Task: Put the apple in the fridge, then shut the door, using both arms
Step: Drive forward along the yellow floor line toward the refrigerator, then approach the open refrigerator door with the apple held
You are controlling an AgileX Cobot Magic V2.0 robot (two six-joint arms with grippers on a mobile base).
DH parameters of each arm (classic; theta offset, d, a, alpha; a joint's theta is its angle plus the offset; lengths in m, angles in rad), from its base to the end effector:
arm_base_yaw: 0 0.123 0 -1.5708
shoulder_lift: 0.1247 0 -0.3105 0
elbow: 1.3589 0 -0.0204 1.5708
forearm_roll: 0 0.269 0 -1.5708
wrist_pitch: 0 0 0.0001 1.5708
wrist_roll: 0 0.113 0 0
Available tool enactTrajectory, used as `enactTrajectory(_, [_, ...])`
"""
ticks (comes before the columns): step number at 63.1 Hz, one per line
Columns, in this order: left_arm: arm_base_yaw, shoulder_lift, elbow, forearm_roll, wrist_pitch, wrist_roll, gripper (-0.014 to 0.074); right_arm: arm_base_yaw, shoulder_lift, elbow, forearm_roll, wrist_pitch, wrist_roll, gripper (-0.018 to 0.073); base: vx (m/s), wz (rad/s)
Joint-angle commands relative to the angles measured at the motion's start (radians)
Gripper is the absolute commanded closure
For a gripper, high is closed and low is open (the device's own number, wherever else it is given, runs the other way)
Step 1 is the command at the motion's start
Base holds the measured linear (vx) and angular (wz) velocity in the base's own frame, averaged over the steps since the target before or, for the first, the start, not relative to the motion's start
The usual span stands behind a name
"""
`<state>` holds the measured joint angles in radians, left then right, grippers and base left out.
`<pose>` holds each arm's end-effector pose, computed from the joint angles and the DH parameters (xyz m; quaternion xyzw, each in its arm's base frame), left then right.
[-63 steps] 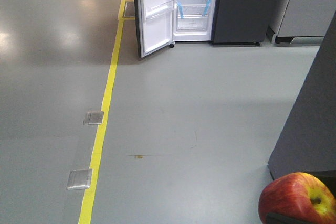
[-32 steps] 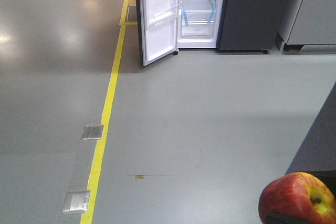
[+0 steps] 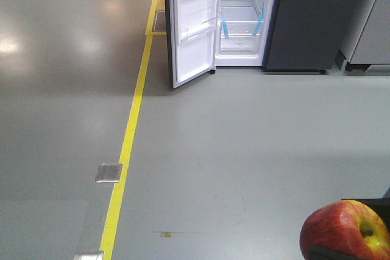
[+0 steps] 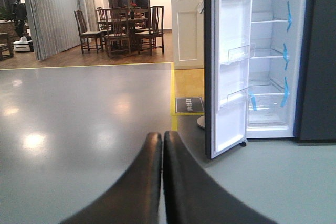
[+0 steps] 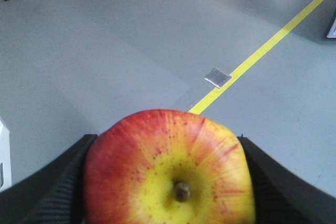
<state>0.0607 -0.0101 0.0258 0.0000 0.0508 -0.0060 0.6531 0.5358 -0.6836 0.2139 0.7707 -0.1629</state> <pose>0.0712 0.0043 0.2003 -0.0233 0.6994 0.0195 0.7141 0.0759 0.0791 0.3399 -0.3155 0.8050 0.2188 0.4523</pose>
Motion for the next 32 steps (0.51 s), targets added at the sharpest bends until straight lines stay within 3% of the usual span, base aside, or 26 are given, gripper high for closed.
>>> enactTrajectory(1, [-0.002, -0.017, 0.022, 0.000, -0.075, -0.007, 0.0603, 0.002, 0.002, -0.028, 0.009, -0.075, -0.009, 0.0198, 0.29, 0.05])
enactTrajectory(32, [-0.002, -0.017, 0.022, 0.000, -0.075, -0.007, 0.0603, 0.002, 0.002, -0.028, 0.009, -0.075, -0.009, 0.0198, 0.31, 0.02])
